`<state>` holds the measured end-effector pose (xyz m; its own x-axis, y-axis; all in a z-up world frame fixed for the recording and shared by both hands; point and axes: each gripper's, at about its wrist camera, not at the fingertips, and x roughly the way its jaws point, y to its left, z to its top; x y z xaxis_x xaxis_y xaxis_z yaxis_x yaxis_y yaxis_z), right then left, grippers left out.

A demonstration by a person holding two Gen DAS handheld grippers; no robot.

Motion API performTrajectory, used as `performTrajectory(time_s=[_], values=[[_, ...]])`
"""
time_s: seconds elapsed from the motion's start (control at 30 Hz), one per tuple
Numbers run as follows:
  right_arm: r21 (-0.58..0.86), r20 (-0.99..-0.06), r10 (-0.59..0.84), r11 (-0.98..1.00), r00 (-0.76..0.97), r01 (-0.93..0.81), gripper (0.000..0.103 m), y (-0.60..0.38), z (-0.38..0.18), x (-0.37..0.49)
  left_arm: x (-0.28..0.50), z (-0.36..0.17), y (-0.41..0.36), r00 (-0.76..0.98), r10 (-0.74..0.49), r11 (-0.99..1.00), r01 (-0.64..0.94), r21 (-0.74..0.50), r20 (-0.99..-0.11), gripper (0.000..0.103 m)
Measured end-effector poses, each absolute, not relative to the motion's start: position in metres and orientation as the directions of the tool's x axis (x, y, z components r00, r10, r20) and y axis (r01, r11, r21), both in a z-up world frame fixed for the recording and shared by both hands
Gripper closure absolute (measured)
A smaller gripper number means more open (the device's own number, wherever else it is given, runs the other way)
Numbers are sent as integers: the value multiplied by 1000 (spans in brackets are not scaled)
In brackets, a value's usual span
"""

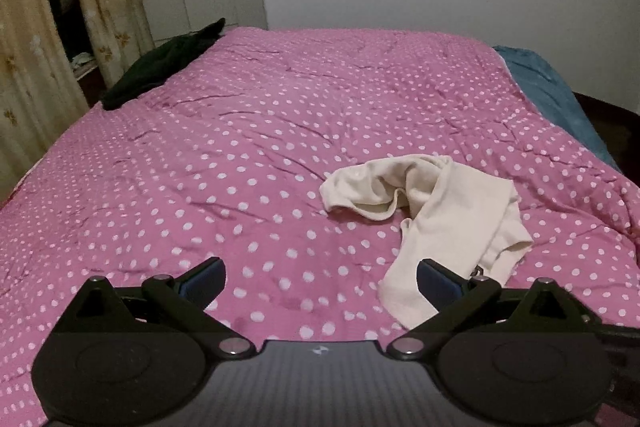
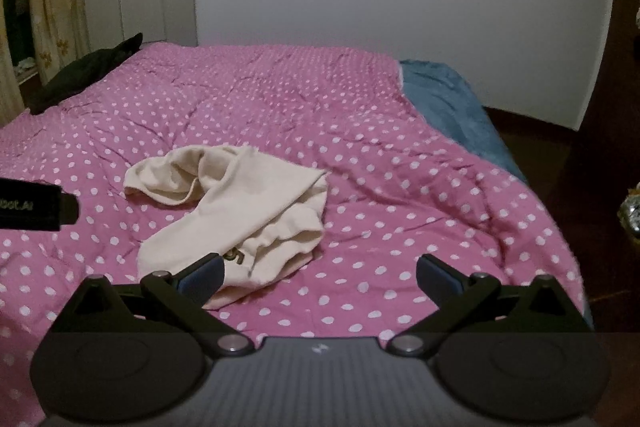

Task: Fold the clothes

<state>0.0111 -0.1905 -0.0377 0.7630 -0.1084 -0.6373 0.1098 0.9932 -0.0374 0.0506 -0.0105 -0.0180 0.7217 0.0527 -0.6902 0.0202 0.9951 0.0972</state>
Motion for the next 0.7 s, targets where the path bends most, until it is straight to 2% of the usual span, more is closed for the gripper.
performTrajectory(time_s=[0.47,0.7], values=[[-27,-571,-116,992,813,123,0,-194,-4,-18,9,23,-8,783,33,993,45,110,-621,0],[-15,-573,-112,992,812,126,0,-195,-5,-24,6,25,-8,788,39,993,40,114,-615,0]])
